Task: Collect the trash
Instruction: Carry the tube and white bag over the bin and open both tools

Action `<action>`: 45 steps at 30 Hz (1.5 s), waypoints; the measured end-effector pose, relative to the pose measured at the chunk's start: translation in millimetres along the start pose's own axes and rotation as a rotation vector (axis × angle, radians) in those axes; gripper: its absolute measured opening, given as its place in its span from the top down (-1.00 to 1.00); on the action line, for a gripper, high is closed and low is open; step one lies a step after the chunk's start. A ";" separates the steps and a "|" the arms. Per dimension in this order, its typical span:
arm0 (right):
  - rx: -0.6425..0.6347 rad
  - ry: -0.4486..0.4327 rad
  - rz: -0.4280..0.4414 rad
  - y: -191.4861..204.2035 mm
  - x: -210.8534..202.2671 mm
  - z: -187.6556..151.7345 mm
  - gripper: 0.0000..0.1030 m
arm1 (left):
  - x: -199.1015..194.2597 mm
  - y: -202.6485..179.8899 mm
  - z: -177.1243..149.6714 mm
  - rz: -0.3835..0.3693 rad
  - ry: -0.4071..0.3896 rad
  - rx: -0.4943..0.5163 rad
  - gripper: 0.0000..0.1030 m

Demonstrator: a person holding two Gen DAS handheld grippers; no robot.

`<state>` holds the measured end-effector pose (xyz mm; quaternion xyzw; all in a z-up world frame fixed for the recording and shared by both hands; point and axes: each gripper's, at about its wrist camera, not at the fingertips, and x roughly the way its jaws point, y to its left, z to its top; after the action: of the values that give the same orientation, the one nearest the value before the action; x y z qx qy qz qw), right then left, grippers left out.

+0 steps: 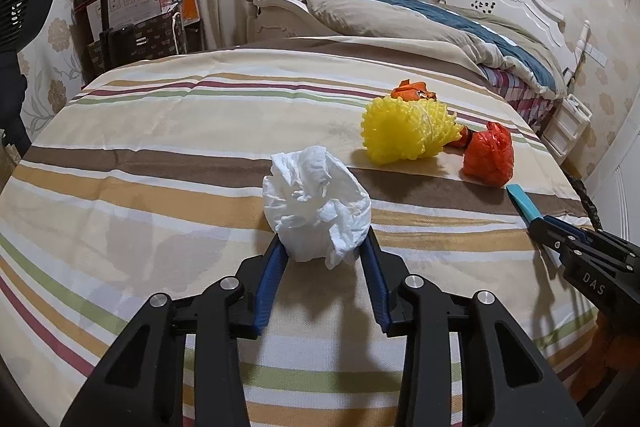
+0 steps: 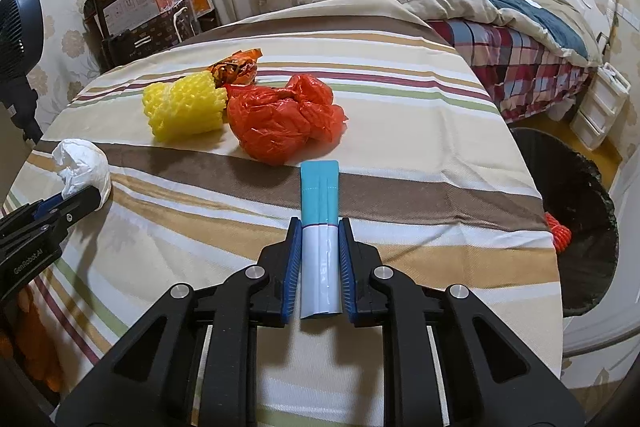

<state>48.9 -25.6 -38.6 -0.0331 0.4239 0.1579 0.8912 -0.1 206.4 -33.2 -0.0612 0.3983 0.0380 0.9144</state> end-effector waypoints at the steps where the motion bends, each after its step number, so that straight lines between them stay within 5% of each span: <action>1: 0.003 -0.003 0.002 -1.2 -0.8 0.0 0.65 | -1.0 -0.2 0.3 0.001 -0.003 0.000 0.26; 13: 0.025 -0.032 -0.002 -14.2 -12.1 -4.0 0.66 | -17.8 -23.5 0.6 -0.033 -0.048 0.023 0.27; 25: 0.091 -0.111 -0.029 -53.5 -43.7 2.1 0.66 | -25.1 -95.6 14.4 -0.144 -0.091 0.106 0.27; 45: 0.288 -0.185 -0.226 -207.4 -54.2 9.6 0.66 | 13.6 -252.4 38.8 -0.293 -0.095 0.295 0.27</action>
<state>88.3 -234.1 -6.5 0.0622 0.3518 -0.0029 0.9340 67.0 -37.6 3.7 0.0178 0.3429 -0.1513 0.9269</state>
